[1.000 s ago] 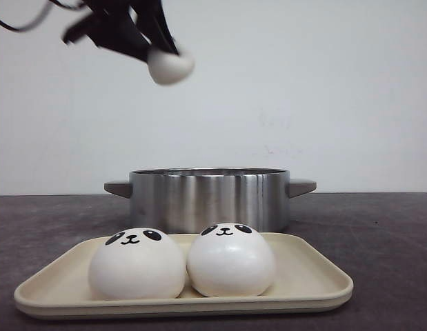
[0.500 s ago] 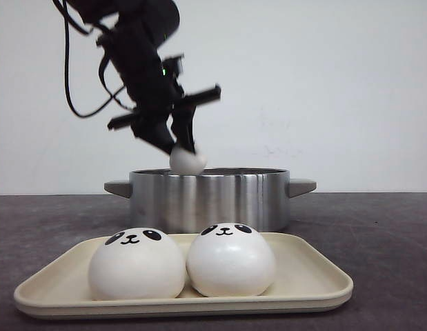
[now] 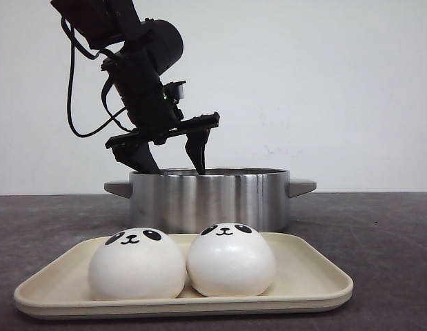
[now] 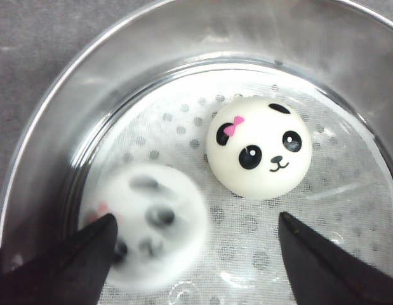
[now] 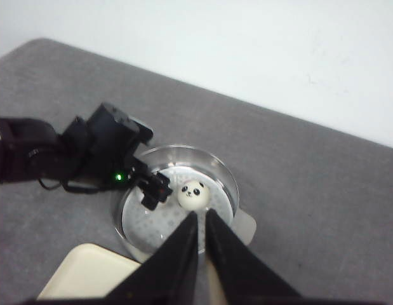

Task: Steam buns
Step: 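Raise the left gripper away and move the right gripper over the tray, then close the right gripper on the nearer panda bun by the pot, then carry the bun with the right gripper into the pot and release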

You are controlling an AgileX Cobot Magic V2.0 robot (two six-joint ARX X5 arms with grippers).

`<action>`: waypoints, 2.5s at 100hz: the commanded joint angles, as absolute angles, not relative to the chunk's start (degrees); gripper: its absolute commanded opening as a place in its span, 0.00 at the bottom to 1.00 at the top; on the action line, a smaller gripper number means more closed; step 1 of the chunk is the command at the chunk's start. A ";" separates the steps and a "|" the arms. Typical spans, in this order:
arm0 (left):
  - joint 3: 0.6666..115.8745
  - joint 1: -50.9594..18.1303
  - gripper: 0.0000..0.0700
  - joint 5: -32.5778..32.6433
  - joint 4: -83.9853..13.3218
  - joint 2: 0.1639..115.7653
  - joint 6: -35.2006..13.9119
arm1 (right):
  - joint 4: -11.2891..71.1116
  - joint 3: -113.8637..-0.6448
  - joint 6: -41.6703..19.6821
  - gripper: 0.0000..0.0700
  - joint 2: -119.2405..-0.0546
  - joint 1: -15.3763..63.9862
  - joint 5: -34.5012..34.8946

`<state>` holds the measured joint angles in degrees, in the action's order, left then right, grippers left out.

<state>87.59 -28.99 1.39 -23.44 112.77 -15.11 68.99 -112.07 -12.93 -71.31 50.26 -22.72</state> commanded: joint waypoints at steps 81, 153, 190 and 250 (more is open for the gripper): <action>94.17 -41.56 0.68 1.76 -40.60 66.96 -12.88 | 45.65 -65.36 -32.58 0.78 -74.43 52.16 -2.42; 94.13 -42.02 0.68 3.29 -51.86 58.24 -12.21 | 42.96 -65.23 -32.77 0.69 -97.06 52.53 4.16; 94.13 -42.02 0.68 3.29 -51.94 58.24 -12.03 | 40.49 -65.23 -32.80 0.58 -100.49 52.36 3.05; 94.13 -42.02 0.68 3.29 -52.07 58.06 -11.92 | 39.29 -85.58 -22.61 0.02 -87.15 51.90 -10.59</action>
